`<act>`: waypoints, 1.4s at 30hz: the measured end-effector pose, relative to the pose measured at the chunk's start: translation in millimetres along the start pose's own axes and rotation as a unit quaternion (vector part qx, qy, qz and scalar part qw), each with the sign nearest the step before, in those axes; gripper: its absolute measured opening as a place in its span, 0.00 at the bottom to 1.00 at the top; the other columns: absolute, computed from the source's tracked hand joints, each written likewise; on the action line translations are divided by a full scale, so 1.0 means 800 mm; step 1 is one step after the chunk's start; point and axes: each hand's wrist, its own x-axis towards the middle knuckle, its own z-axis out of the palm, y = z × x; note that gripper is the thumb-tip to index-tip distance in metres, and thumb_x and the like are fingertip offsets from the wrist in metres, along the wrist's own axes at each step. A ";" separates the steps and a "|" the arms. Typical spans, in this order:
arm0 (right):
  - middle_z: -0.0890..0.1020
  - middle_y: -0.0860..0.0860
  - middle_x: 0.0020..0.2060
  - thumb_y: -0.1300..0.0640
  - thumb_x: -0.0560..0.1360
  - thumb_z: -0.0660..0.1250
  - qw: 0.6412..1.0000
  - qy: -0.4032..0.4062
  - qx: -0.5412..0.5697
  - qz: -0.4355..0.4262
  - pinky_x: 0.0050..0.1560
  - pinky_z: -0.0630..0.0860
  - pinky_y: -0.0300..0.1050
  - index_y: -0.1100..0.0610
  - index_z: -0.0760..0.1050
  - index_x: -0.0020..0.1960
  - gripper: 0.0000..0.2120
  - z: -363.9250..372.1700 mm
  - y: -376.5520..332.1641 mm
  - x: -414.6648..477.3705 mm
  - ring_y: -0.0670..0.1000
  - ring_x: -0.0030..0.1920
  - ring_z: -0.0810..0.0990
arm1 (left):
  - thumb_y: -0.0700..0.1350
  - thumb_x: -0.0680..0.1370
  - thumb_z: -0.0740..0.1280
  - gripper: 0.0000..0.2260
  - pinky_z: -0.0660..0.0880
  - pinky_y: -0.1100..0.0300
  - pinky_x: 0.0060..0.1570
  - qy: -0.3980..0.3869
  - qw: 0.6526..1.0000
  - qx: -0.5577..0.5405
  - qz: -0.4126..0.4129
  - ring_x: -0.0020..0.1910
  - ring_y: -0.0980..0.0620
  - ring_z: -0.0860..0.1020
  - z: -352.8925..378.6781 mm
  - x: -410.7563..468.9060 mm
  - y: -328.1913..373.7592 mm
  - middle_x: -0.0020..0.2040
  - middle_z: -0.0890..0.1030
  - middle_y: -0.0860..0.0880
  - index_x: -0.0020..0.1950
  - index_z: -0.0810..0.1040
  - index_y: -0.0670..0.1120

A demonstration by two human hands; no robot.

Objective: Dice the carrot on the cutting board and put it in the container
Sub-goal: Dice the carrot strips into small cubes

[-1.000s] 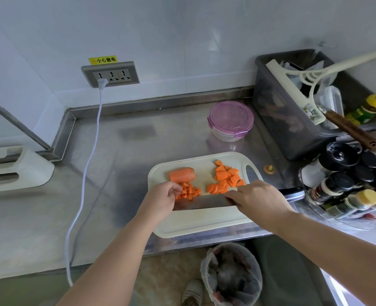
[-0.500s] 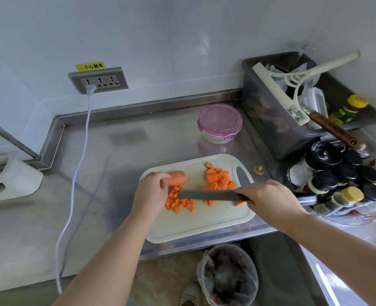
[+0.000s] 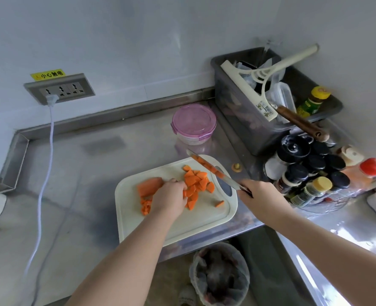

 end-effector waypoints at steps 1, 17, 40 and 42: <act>0.71 0.44 0.29 0.56 0.79 0.60 1.000 0.000 0.001 0.000 0.40 0.71 0.48 0.49 0.73 0.45 0.06 -0.001 -0.001 -0.001 0.53 0.38 0.74 | 0.47 0.77 0.66 0.12 0.75 0.55 0.52 0.004 1.000 -0.010 -0.003 0.56 0.48 0.77 0.000 0.000 0.000 0.57 0.77 0.50 0.60 0.77 0.51; 0.71 0.45 0.28 0.56 0.80 0.60 1.000 -0.020 -0.003 0.008 0.29 0.62 0.38 0.47 0.67 0.39 0.11 -0.009 -0.010 0.005 0.44 0.29 0.68 | 0.45 0.77 0.67 0.07 0.75 0.69 0.30 -0.052 0.931 -0.311 -0.185 0.27 0.58 0.78 -0.016 0.008 0.006 0.35 0.82 0.47 0.49 0.81 0.42; 0.70 0.45 0.28 0.56 0.80 0.59 0.999 -0.034 -0.009 0.013 0.29 0.61 0.37 0.44 0.63 0.37 0.15 -0.012 -0.008 0.007 0.44 0.28 0.68 | 0.46 0.73 0.73 0.07 0.69 0.66 0.38 -0.037 0.988 -0.152 -0.002 0.43 0.53 0.78 -0.017 0.010 -0.005 0.41 0.80 0.52 0.47 0.81 0.46; 0.70 0.45 0.28 0.55 0.80 0.60 0.999 -0.034 -0.010 0.011 0.29 0.62 0.37 0.44 0.62 0.36 0.16 -0.013 -0.008 0.007 0.44 0.28 0.68 | 0.47 0.72 0.74 0.05 0.69 0.67 0.33 -0.036 0.979 -0.199 -0.028 0.39 0.54 0.77 -0.023 0.010 -0.010 0.38 0.79 0.54 0.44 0.80 0.48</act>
